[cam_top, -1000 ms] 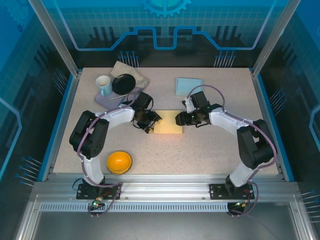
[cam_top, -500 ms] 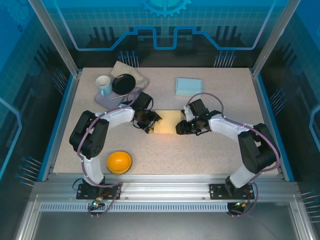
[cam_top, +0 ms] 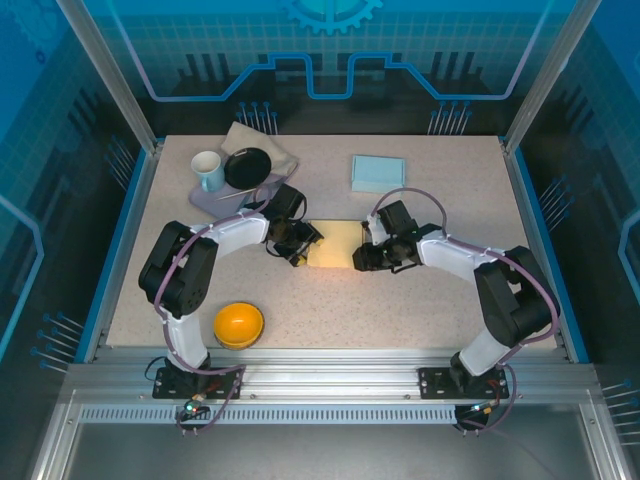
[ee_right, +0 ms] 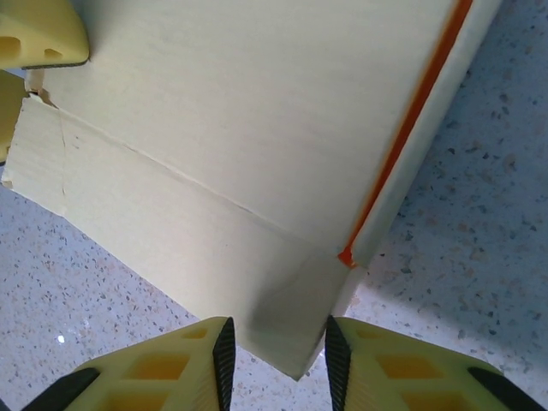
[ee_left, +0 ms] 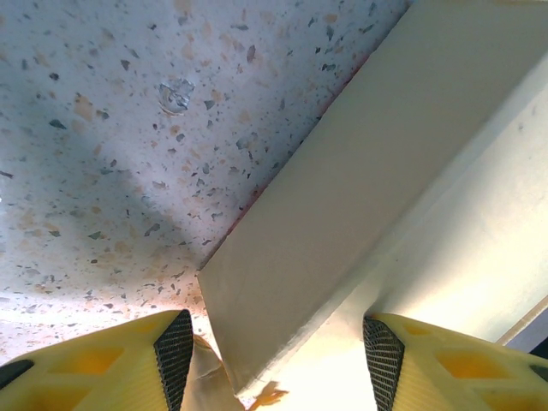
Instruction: Fold the paper box
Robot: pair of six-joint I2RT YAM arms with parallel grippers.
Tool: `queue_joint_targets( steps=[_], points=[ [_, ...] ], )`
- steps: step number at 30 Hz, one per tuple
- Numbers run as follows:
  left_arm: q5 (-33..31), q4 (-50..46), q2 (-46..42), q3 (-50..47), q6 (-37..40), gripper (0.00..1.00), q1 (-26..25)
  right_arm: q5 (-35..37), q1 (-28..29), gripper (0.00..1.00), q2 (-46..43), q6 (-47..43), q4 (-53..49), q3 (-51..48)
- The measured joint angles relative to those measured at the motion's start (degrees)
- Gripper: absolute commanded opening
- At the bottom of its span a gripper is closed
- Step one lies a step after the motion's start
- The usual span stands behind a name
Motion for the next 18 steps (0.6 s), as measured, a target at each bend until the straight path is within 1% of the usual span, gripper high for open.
queue_joint_targets(
  steps=[11,13,18],
  points=[
    [-0.15,-0.17,0.0,0.11,0.17,0.59,-0.02,0.59,-0.76,0.35,0.04,-3.26,4.68,-3.58],
    [-0.17,-0.2,0.0,0.11,0.17,0.59,-0.04,0.59,-0.76,0.31,0.04,-3.69,4.9,-3.69],
    [-0.2,-0.28,0.0,0.15,0.17,0.59,-0.11,-0.02,-0.79,0.29,0.04,-3.87,5.6,-3.96]
  ],
)
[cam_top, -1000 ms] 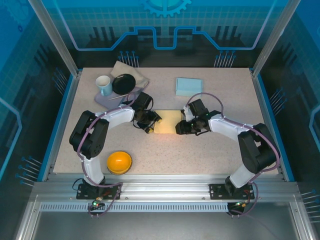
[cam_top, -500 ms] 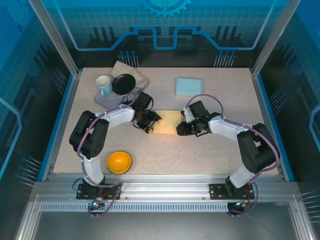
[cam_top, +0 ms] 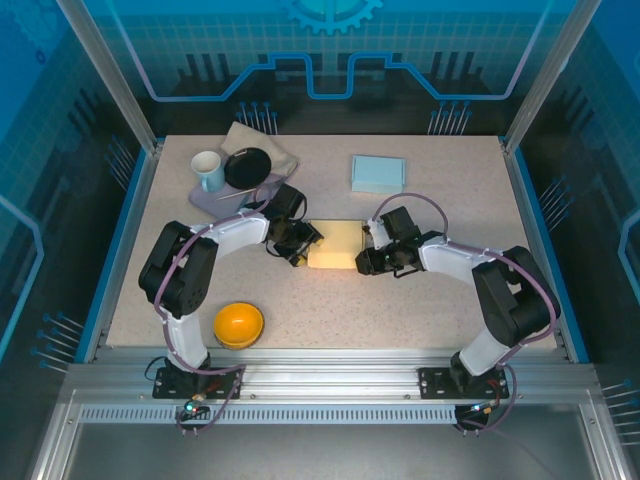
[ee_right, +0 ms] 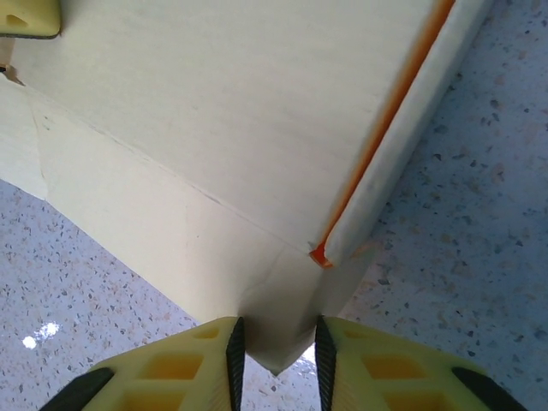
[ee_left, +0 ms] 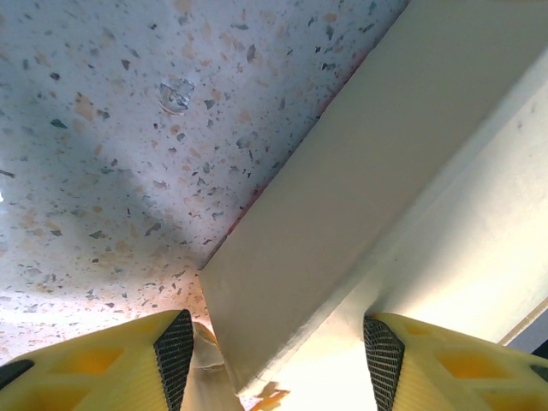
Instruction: Fold the paper box
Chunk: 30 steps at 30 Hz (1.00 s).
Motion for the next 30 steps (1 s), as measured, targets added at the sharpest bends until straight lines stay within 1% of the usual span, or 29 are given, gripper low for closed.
queue_joint_targets(
  steps=[11,17,30],
  points=[
    [0.0,0.02,0.09,0.0,0.0,0.59,0.0,-3.54,-1.49,0.29,-0.28,1.55,0.0,-0.02],
    [0.0,0.02,0.09,0.0,-0.02,0.59,0.0,-4.0,-1.79,0.29,-0.68,1.77,0.17,-0.02],
    [0.02,0.17,0.22,0.0,0.0,0.59,0.0,-4.85,-3.23,0.27,-0.33,1.09,6.1,-2.78]
  ],
)
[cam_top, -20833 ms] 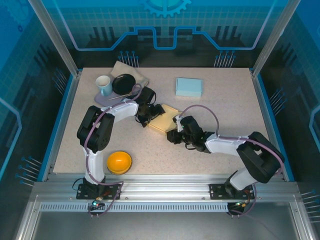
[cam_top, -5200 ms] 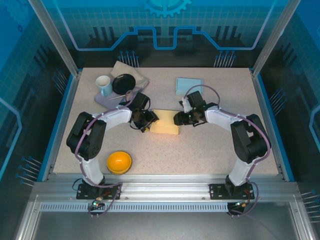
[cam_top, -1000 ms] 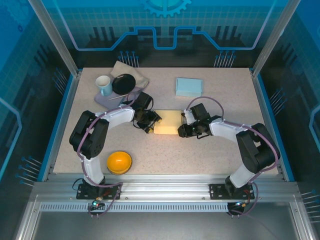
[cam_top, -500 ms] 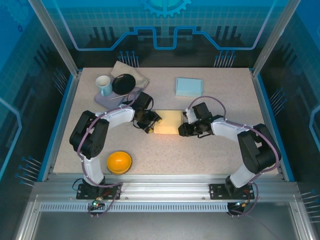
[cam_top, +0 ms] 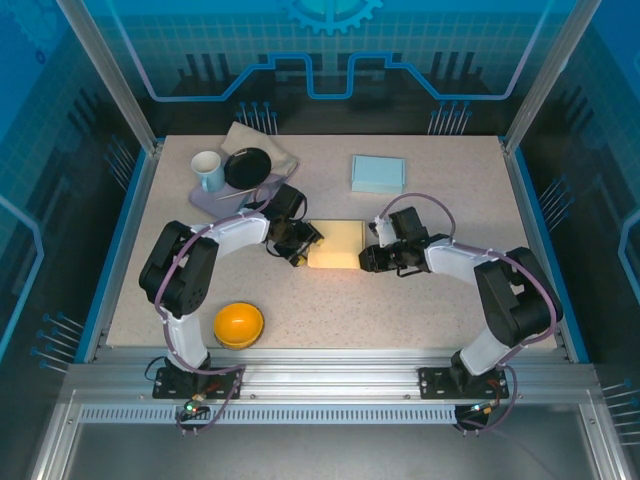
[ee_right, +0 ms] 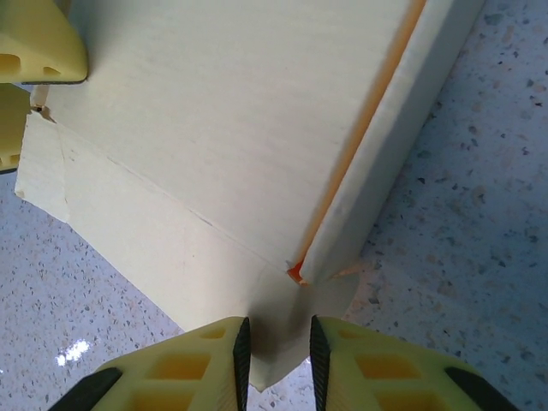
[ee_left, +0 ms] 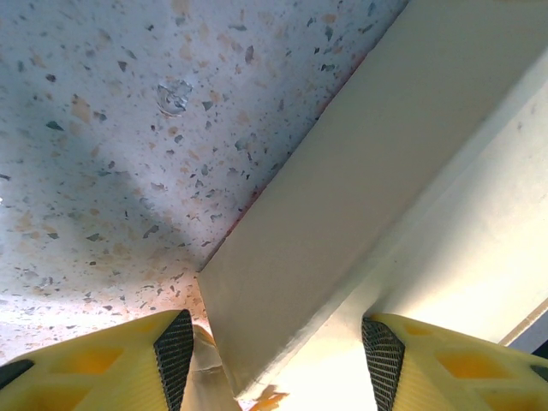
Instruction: Fold the paper box
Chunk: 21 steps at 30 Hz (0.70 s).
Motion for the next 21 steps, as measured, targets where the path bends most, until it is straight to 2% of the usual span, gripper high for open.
queue_joint_targets(
  steps=[3,17,21],
  points=[
    [0.0,0.0,0.02,0.02,0.0,0.59,0.0,-0.72,-0.2,0.36,0.0,0.04,0.39,-0.02],
    [0.02,-0.02,0.2,0.22,-0.02,0.59,0.0,-2.03,-0.24,0.43,0.92,2.49,-1.97,0.68],
    [0.02,-0.02,0.2,0.22,-0.02,0.59,0.0,-2.6,-0.24,0.4,1.6,3.8,-1.84,0.68]
  ],
)
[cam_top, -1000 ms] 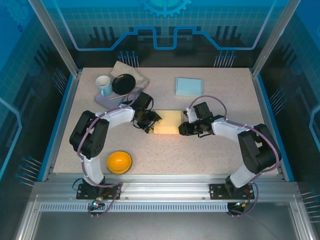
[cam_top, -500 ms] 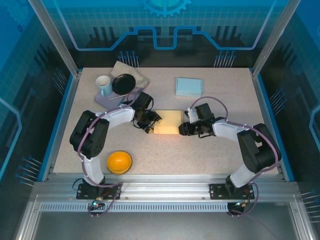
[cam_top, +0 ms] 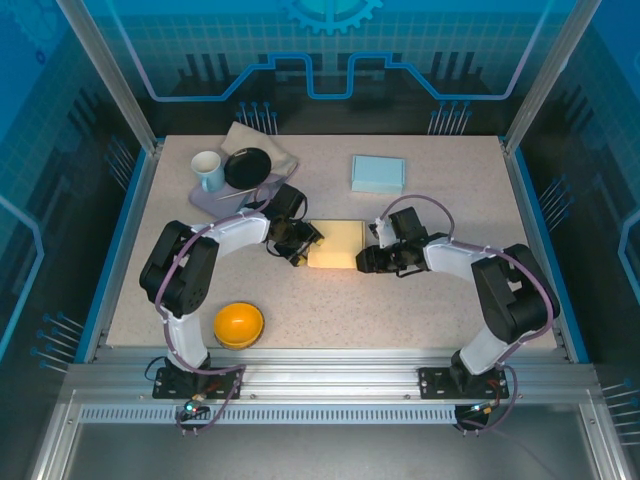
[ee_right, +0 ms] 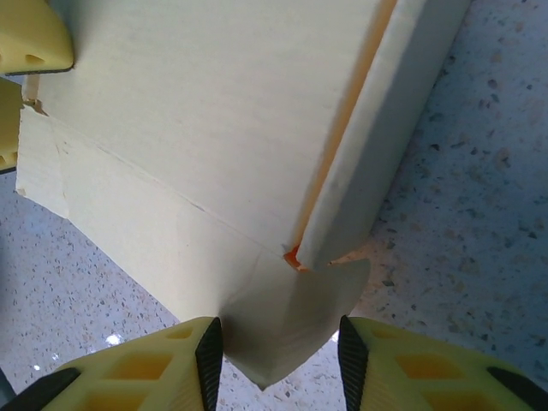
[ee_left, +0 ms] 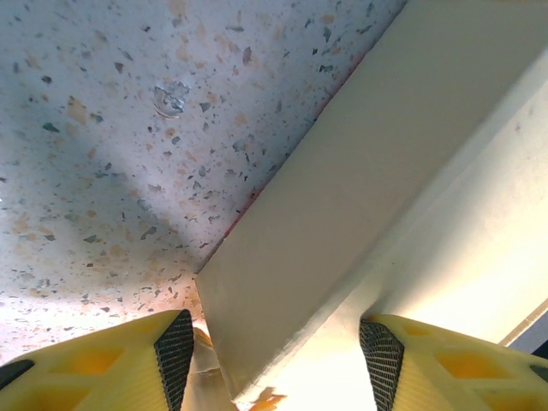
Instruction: Fold the paper box
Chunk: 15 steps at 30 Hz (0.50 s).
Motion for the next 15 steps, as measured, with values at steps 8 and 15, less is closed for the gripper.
queue_joint_targets(
  steps=[8,15],
  points=[
    [0.0,0.0,0.0,0.0,0.0,0.58,0.0,-2.4,-0.07,0.35,0.37,2.12,0.28,0.39],
    [-0.02,-0.04,0.02,0.07,0.0,0.58,0.0,-2.36,-0.26,0.35,0.37,1.95,-0.57,1.64]
  ],
)
